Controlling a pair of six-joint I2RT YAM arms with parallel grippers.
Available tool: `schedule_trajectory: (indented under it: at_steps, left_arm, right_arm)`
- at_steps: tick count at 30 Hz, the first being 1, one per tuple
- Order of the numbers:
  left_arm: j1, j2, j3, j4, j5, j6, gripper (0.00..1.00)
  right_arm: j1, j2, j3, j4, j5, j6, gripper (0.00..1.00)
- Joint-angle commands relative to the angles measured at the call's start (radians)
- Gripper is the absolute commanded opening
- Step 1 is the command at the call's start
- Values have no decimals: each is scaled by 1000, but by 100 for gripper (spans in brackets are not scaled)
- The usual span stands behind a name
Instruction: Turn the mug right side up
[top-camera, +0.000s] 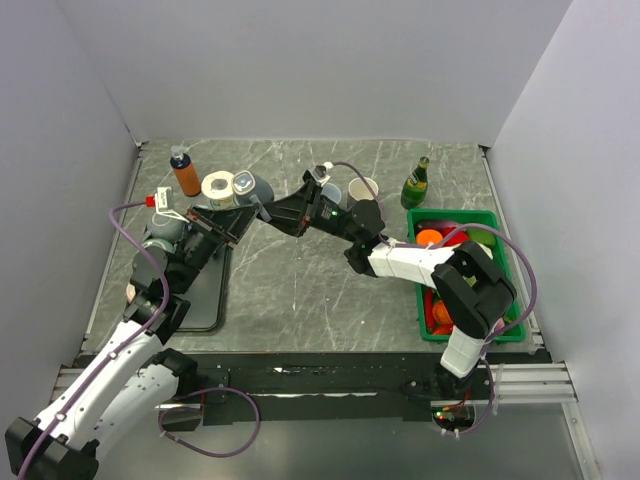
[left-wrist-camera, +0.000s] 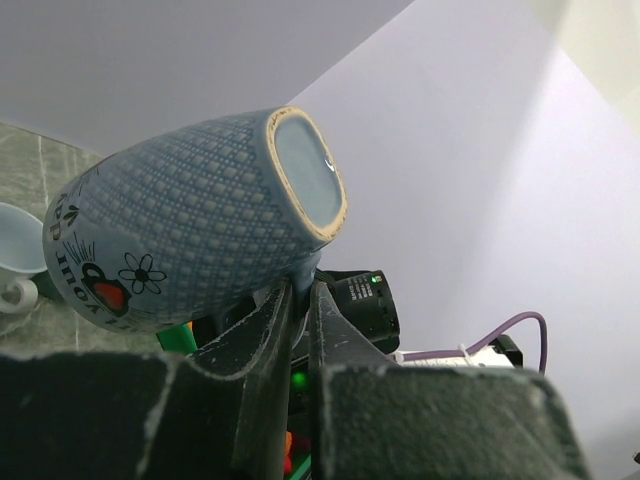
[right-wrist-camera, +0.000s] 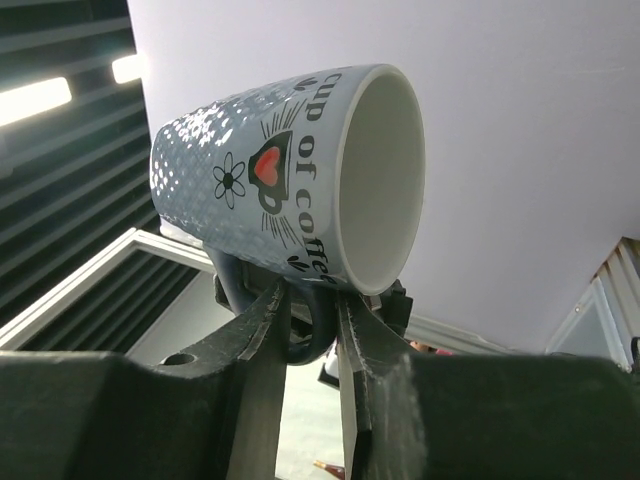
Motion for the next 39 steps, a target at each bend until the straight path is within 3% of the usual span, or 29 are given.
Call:
schedule_trajectory:
  at_steps: [1, 10, 19, 23, 29, 30, 33, 36, 39]
  left_arm:
    - [-17, -4, -30, -53, 42, 16, 1]
    - [-17, -33, -21, -169, 25, 75, 1]
    - [-17, -85, -61, -273, 8, 110, 14]
    - [-19, -94, -70, -315, 5, 124, 25]
    - [-19, -94, -71, -399, 0, 154, 60]
    - [-19, -96, -71, -411, -3, 161, 71]
    - [-19, -108, -64, -457, -18, 177, 86]
    - [-17, -134, -46, -537, -49, 196, 97]
    - [-17, -166, -24, -592, -67, 219, 99]
  right_arm:
    - [7, -23, 42, 94, 19, -12, 0]
    - [-2, -99, 9, -22, 24, -125, 0]
    - [-10, -182, -30, -142, 39, -257, 0]
    - [-11, -214, -44, -214, 45, -317, 0]
    - [-17, -274, -54, -330, 74, -456, 0]
    - [-17, -284, -53, -376, 77, -504, 0]
    - [-17, -317, -28, -521, 100, -628, 0]
    - [-17, -353, 7, -648, 148, -789, 0]
    - [-19, -382, 36, -804, 215, -950, 0]
